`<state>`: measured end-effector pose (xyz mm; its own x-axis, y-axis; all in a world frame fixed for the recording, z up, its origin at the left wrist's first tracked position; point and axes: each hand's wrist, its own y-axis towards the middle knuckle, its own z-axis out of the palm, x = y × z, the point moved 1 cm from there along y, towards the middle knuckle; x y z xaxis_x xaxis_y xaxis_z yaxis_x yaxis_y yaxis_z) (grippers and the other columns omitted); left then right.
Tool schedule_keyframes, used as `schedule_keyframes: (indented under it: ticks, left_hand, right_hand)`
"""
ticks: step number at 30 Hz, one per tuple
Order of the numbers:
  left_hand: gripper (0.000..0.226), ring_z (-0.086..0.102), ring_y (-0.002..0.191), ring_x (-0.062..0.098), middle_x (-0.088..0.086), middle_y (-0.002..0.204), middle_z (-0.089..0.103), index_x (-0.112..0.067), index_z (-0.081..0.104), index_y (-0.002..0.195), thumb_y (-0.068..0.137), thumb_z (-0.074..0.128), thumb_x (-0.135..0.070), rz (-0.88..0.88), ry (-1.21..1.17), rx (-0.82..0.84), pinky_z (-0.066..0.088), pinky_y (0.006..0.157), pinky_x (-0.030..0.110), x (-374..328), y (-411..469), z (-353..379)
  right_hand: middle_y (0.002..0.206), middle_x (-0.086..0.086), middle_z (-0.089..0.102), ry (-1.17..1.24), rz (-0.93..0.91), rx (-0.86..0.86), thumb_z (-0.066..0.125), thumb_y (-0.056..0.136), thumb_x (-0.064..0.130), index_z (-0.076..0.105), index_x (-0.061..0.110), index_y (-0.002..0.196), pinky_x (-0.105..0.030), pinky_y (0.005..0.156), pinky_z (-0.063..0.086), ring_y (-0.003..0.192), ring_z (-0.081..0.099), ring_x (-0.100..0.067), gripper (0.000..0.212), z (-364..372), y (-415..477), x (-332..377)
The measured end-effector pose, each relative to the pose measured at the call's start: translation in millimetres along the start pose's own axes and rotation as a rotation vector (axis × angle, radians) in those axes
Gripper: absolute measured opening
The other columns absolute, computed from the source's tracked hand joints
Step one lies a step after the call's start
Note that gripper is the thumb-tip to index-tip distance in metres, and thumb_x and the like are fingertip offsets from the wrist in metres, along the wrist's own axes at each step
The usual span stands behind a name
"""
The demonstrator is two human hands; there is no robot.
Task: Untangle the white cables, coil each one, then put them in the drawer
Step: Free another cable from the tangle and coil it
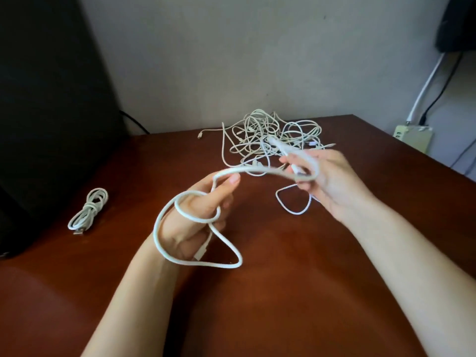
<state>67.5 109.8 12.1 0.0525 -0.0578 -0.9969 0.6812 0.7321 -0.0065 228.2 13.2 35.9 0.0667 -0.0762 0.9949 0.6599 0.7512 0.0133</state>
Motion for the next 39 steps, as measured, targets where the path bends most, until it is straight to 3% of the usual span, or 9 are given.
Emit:
schedule_keyframes:
  ticks: [4, 8, 11, 16, 19, 23, 26, 30, 39]
  left_hand:
    - [0.051, 0.031, 0.041, 0.005, -0.003, 0.065, 0.043, -0.02, 0.06, 0.112, 0.063, 0.07, -0.031, -0.167, -0.086, -0.122, 0.021, 0.036, 0.015, 4, -2, -10]
    - [0.06, 0.036, 0.04, 0.004, -0.003, 0.062, 0.047, -0.02, 0.047, 0.127, 0.075, 0.075, -0.011, -0.247, -0.152, -0.323, 0.019, 0.034, 0.014, 4, 2, -28]
    - [0.067, 0.051, 0.066, 0.009, 0.002, 0.083, 0.057, -0.019, 0.047, 0.13, 0.072, 0.079, -0.006, -0.172, -0.098, -0.548, 0.037, 0.049, 0.02, 5, 0, -33]
    - [0.081, 0.033, 0.123, 0.037, 0.016, 0.134, 0.038, -0.022, 0.034, 0.142, 0.075, 0.08, -0.018, 0.152, 0.72, -0.861, 0.029, 0.102, 0.04, 5, -6, -35]
    - [0.089, 0.03, 0.126, 0.038, 0.015, 0.139, 0.032, -0.03, 0.033, 0.144, 0.071, 0.083, -0.021, 0.087, 0.874, -0.72, 0.027, 0.105, 0.045, 9, -1, -30]
    - [0.095, 0.063, 0.1, 0.007, 0.007, 0.128, 0.047, -0.034, 0.04, 0.137, 0.063, 0.079, 0.009, 0.004, 0.155, -0.132, 0.052, 0.079, 0.022, 10, 3, -20]
    - [0.099, 0.057, 0.111, 0.005, -0.001, 0.132, 0.05, -0.042, 0.044, 0.131, 0.053, 0.082, 0.006, 0.068, 0.138, 0.145, 0.046, 0.089, 0.021, 5, -3, -14]
    - [0.101, 0.04, 0.13, -0.003, -0.015, 0.138, 0.045, -0.057, 0.043, 0.126, 0.038, 0.086, -0.034, 0.223, 0.24, 0.197, 0.03, 0.108, 0.023, -4, -11, -13]
    - [0.067, 0.052, 0.126, 0.017, -0.004, 0.124, 0.064, -0.031, 0.065, 0.117, 0.059, 0.081, -0.058, 0.422, -0.075, 0.157, 0.041, 0.104, 0.034, -20, -23, 1]
  right_hand:
    - [0.057, -0.004, 0.057, 0.286, 0.043, -0.279, 0.052, 0.089, -0.003, 0.062, 0.0, 0.075, -0.014, 0.035, 0.025, 0.043, 0.043, -0.005, 0.018, -14, 12, 1]
    - [0.059, -0.004, 0.054, 0.455, 0.078, -0.453, 0.049, 0.086, -0.005, 0.056, 0.003, 0.066, -0.015, 0.034, 0.025, 0.034, 0.041, -0.003, 0.023, -22, 16, -4]
    - [0.051, -0.001, 0.051, 0.496, 0.068, -0.584, 0.049, 0.086, 0.0, 0.051, 0.006, 0.059, -0.016, 0.035, 0.024, 0.031, 0.037, -0.004, 0.028, -26, 17, -8]
    - [0.056, -0.001, 0.049, 0.598, -0.032, -0.752, 0.046, 0.088, 0.004, 0.049, 0.008, 0.06, -0.016, 0.036, 0.028, 0.032, 0.038, -0.004, 0.029, -35, 19, -6]
    - [0.064, -0.002, 0.05, 0.639, -0.096, -0.744, 0.045, 0.088, 0.005, 0.05, 0.009, 0.068, -0.016, 0.037, 0.029, 0.035, 0.037, -0.005, 0.021, -32, 18, -4]
    - [0.062, -0.002, 0.047, 0.544, -0.195, -0.691, 0.045, 0.09, 0.006, 0.051, 0.012, 0.078, -0.015, 0.037, 0.028, 0.038, 0.033, -0.006, 0.015, -21, 10, 0]
    - [0.064, -0.005, 0.046, 0.458, -0.286, -0.643, 0.047, 0.091, 0.005, 0.052, 0.012, 0.082, -0.016, 0.037, 0.026, 0.037, 0.033, -0.005, 0.012, -13, 4, 2]
    - [0.065, 0.0, 0.046, 0.4, -0.406, -0.608, 0.05, 0.093, 0.005, 0.053, 0.014, 0.082, -0.017, 0.038, 0.029, 0.046, 0.039, -0.007, 0.014, -8, -2, 6]
    - [0.054, 0.01, 0.051, 0.054, -0.812, -0.298, 0.058, 0.085, 0.025, 0.047, 0.025, 0.083, -0.025, 0.043, 0.036, 0.046, 0.045, -0.007, 0.011, 13, -31, 3]
